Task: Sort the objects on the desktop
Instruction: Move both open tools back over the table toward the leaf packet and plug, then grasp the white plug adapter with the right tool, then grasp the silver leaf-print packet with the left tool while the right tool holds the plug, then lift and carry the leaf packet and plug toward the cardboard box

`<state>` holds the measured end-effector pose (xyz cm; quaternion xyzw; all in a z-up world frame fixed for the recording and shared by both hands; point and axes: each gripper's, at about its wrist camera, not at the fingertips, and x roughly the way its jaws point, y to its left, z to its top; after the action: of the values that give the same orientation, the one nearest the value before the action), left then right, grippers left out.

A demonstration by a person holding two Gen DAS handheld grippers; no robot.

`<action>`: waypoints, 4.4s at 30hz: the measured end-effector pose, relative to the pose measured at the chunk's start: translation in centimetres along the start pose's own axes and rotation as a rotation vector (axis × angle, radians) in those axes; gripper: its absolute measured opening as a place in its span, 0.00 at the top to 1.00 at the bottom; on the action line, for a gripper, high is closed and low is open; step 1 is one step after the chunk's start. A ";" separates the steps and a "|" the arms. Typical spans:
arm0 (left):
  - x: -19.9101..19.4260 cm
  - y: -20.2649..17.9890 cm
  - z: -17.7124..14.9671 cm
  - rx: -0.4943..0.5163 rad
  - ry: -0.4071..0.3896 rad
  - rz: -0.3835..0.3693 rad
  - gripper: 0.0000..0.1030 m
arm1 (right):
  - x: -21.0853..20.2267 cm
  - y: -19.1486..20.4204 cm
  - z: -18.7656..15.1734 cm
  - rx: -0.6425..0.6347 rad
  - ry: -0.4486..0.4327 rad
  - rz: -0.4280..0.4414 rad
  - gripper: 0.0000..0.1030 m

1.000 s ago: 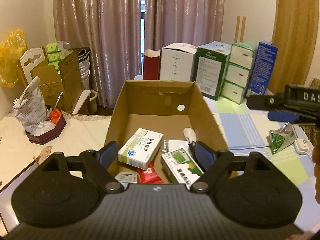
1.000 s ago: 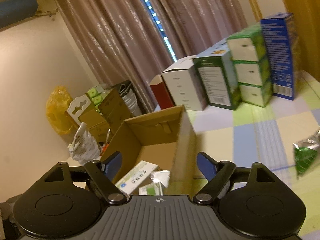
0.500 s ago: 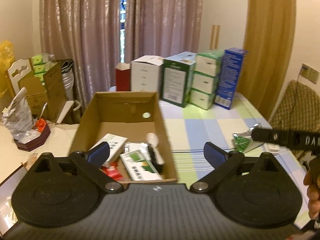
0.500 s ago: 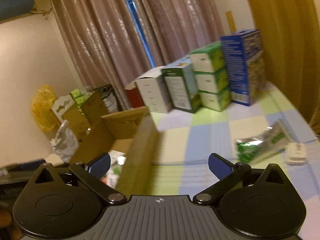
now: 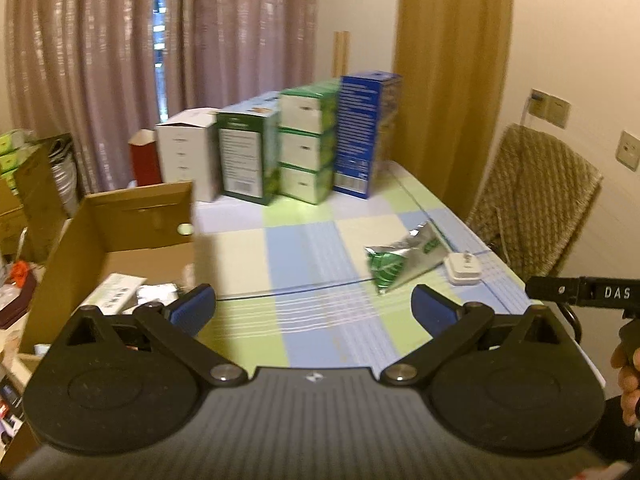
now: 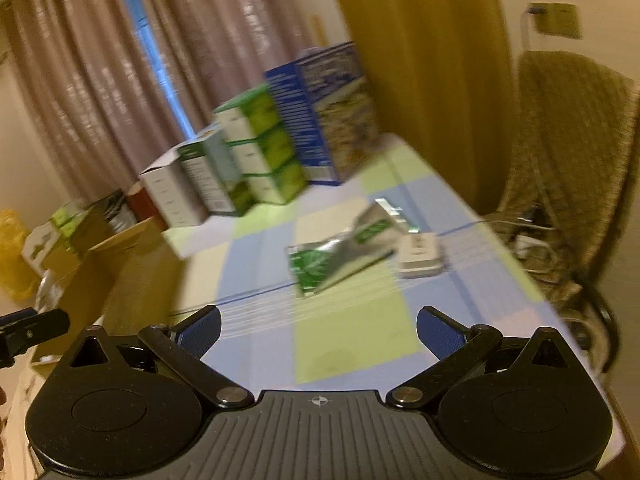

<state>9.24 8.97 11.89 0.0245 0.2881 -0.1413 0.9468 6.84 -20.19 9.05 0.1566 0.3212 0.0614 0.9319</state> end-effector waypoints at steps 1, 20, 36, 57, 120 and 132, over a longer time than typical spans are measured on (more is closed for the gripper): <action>0.5 -0.5 0.1 0.006 0.006 -0.008 0.01 | -0.1 -0.7 0.1 0.007 -0.002 -0.010 0.02; 11.8 -5.8 1.1 0.086 0.086 -0.085 0.01 | 6.5 -6.9 1.7 0.008 0.029 -0.095 0.02; 24.2 -8.1 3.5 0.253 0.155 -0.170 0.01 | 19.0 -10.1 3.8 -0.066 0.105 -0.117 0.02; 34.8 -10.6 4.2 0.454 0.269 -0.305 0.01 | 25.9 -10.3 3.4 -0.226 0.168 -0.136 0.37; 20.6 -2.4 -8.4 0.111 0.485 -0.248 0.26 | 13.3 -3.9 -9.3 -0.398 0.204 -0.045 0.29; 20.7 -3.1 -8.9 0.158 0.475 -0.222 0.33 | 13.0 -3.8 -9.6 -0.414 0.181 -0.035 0.40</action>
<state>20.00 1.89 -6.79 0.0989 0.4912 -0.2567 0.8265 11.19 -18.57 -6.97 -0.0497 0.3868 0.1236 0.9125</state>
